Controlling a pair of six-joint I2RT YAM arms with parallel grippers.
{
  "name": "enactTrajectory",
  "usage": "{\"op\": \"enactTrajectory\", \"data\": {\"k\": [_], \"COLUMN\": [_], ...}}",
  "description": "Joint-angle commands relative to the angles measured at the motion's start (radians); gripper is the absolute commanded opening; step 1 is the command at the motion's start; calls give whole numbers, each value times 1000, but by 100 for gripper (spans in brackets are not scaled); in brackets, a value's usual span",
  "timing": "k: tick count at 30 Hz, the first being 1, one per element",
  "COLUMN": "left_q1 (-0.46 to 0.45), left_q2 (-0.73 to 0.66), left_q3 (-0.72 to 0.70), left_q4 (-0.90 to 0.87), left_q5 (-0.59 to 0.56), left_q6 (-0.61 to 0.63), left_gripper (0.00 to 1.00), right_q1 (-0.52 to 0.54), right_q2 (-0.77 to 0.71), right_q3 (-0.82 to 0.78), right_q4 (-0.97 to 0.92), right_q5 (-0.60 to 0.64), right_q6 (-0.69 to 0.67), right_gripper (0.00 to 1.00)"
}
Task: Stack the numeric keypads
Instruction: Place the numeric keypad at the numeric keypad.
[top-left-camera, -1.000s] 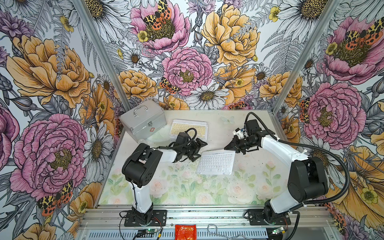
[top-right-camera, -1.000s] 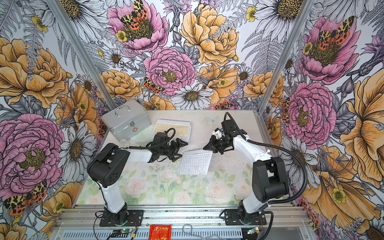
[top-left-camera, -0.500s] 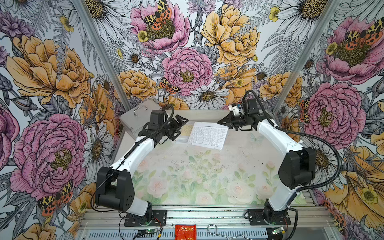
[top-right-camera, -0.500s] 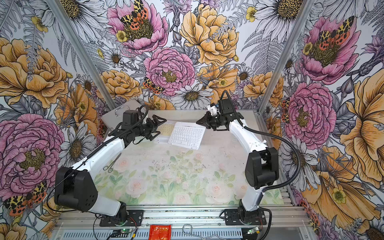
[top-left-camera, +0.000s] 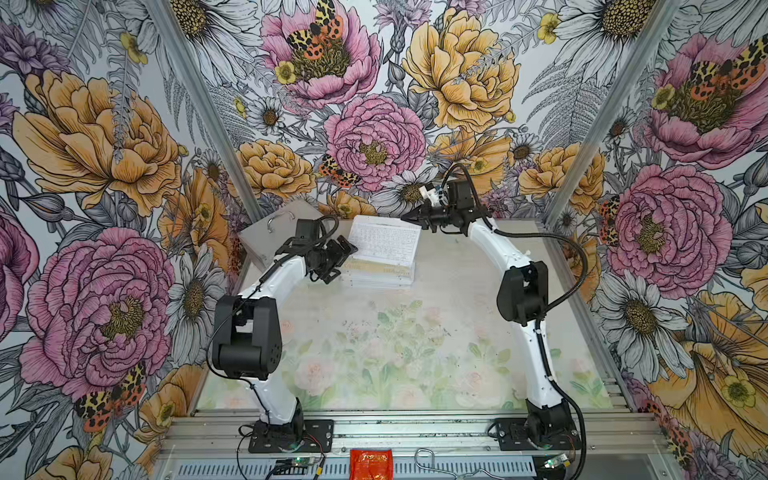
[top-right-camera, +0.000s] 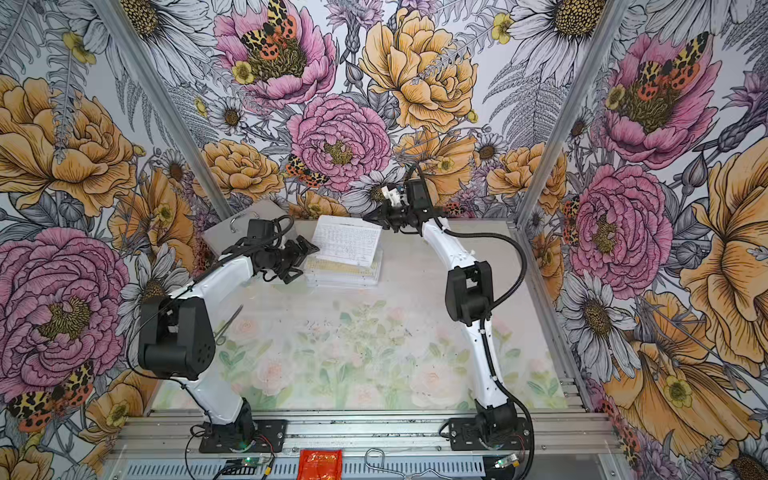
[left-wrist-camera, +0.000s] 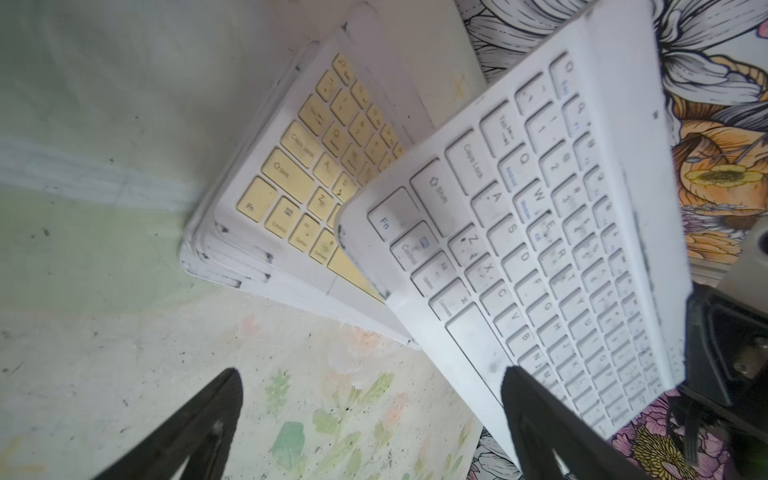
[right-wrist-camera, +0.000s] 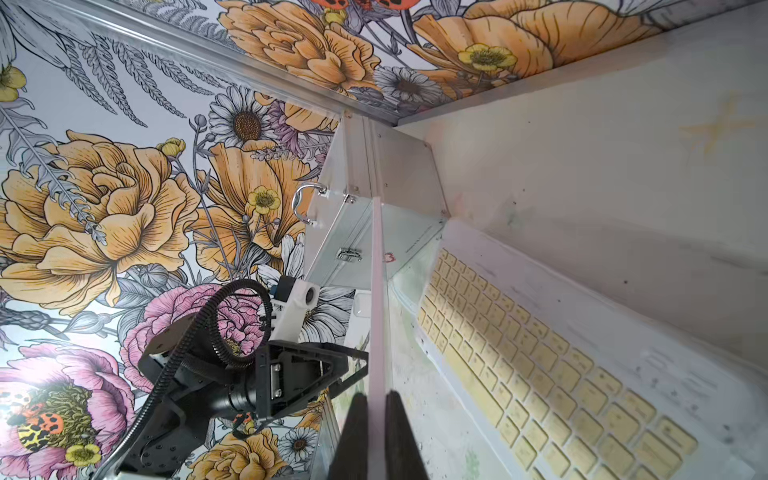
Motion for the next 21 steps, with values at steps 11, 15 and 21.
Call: {"op": "enactTrajectory", "data": {"k": [11,15,21], "left_q1": [41,44,45], "left_q2": [144,167,179], "left_q3": [104,115,123], "left_q4": [-6,-5,-6], "left_q5": [-38,-35,-39], "left_q6": [49,50,55], "left_gripper": [99,99,99], "right_q1": [12,10,9], "right_q2": [236,263,281], "right_q3": [274,273,269], "right_q4": [60,59,58], "right_q5": [-154,-153,-151], "right_q6": [41,40,27], "right_gripper": [0,0,0]}}
